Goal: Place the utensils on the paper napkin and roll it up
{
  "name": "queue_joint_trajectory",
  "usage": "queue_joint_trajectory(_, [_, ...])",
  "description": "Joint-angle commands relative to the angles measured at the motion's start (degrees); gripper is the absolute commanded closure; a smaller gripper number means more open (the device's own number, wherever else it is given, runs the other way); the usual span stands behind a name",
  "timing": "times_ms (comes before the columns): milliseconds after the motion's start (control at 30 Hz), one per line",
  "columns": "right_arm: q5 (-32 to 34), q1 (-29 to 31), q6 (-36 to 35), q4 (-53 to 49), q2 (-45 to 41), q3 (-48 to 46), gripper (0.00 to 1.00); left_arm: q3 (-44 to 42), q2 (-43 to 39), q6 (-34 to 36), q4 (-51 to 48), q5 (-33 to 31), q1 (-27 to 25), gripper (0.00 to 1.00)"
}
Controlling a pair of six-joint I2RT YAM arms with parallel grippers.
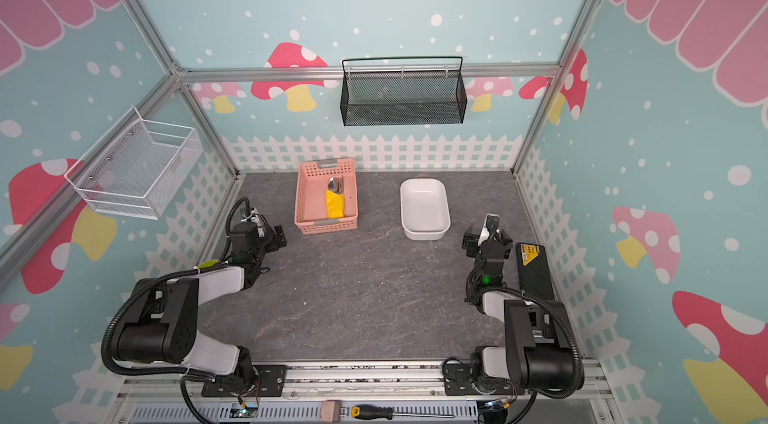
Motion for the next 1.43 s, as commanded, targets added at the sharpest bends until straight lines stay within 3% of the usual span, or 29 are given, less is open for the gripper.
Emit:
queue_joint_trajectory(0, [-4.6,-0.2,-3.3,16.6,3.2,-5.9,0.09,-4.0,-0.1,3.4,12.7,2.5,-0.6,0.00])
queue_joint_trajectory(133, [-8.3,-0.2,-5.2,26.3,8.9,-7.9,0.08,-7.0,1.8,3.8,20.2,3.9,-0.6,0.00])
queue_joint_trajectory(200, [-10.1,-0.2,-5.9,19.5,7.7,-5.6,0.09,-6.9,1.8,4.0,19.7,3.7,-0.6,0.00])
queue_joint_trajectory(267, [-9.4,0.3,-6.2,20.4,8.6,-5.2,0.09,-6.8,1.8,4.4,19.5,2.5,-1.3,0.00])
queue_joint_trajectory(300, [-9.1,0.3,-6.1,18.7,8.2,-4.9,0.01,-6.7,1.9,4.9,19.5,1.0,-2.0,0.00])
queue_joint_trajectory(1400, [-10.3,0.3,-6.6,21.3,8.2,-6.0,0.01,-6.9,1.8,5.0,19.8,1.0,-2.2,0.00])
